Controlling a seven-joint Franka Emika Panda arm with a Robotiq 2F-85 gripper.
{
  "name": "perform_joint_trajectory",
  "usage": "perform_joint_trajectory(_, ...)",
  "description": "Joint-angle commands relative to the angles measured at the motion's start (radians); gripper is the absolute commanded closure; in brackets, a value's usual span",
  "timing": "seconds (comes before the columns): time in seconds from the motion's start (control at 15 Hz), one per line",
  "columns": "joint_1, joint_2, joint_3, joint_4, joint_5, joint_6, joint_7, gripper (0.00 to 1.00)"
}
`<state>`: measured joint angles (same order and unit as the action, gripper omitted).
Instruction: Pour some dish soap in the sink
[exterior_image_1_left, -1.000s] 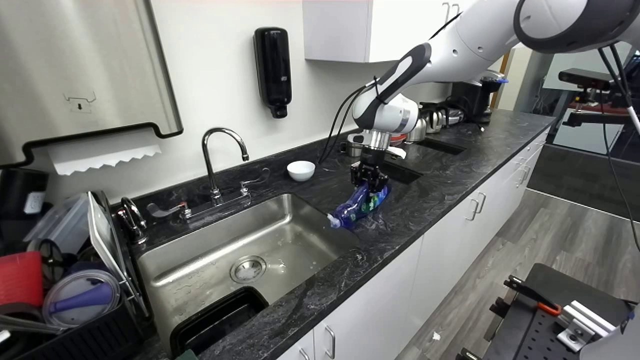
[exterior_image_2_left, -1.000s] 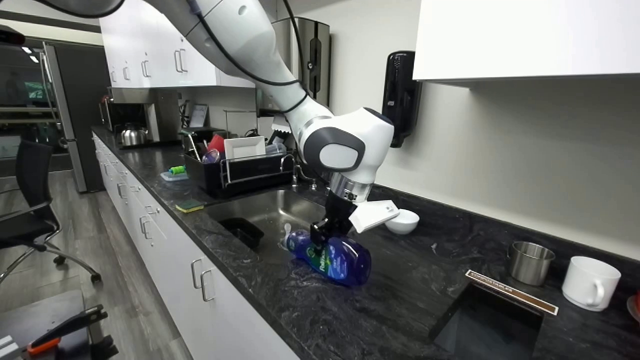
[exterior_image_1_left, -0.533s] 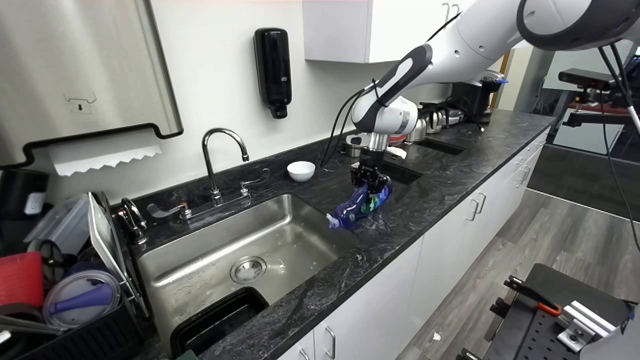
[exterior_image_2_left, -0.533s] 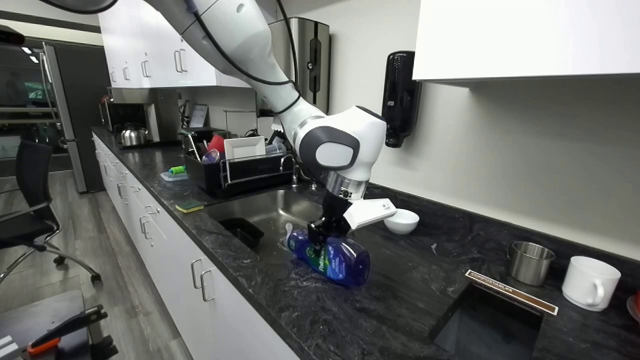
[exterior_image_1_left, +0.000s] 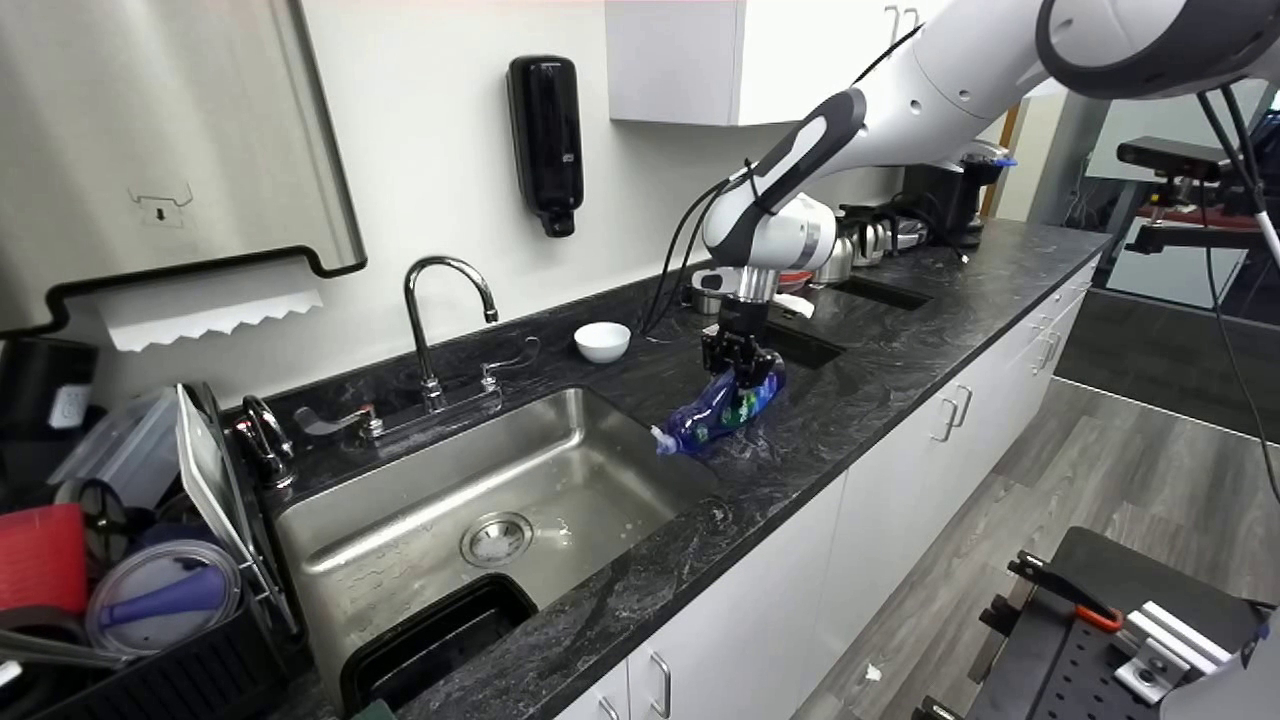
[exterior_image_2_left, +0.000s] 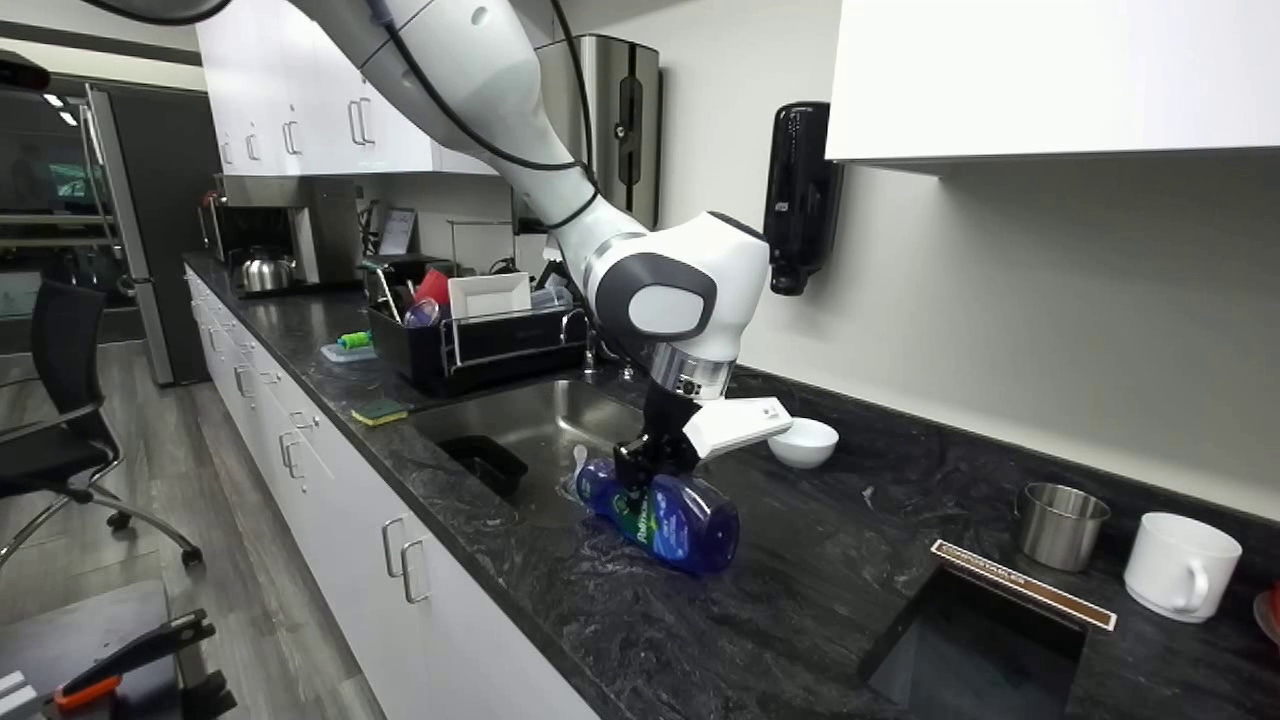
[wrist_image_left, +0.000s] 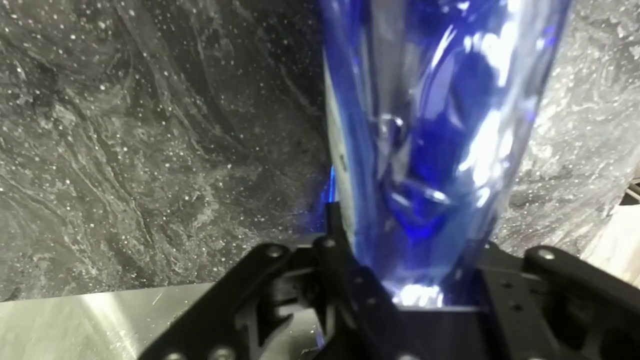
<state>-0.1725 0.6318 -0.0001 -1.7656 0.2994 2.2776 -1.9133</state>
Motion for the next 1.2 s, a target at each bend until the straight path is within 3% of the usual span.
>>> perform_joint_trajectory(0.0, -0.015, 0.016, 0.021, -0.041, -0.038, 0.06, 0.027, 0.45)
perform_joint_trajectory(0.07, -0.014, 0.015, 0.021, -0.042, -0.039, 0.06, 0.029, 0.34)
perform_joint_trajectory(0.2, -0.014, 0.02, 0.022, -0.05, -0.041, 0.062, 0.033, 0.25)
perform_joint_trajectory(0.4, -0.013, 0.016, 0.028, -0.06, -0.046, 0.063, 0.043, 0.01)
perform_joint_trajectory(1.13, -0.006, 0.014, 0.065, -0.105, -0.059, 0.06, 0.083, 0.0)
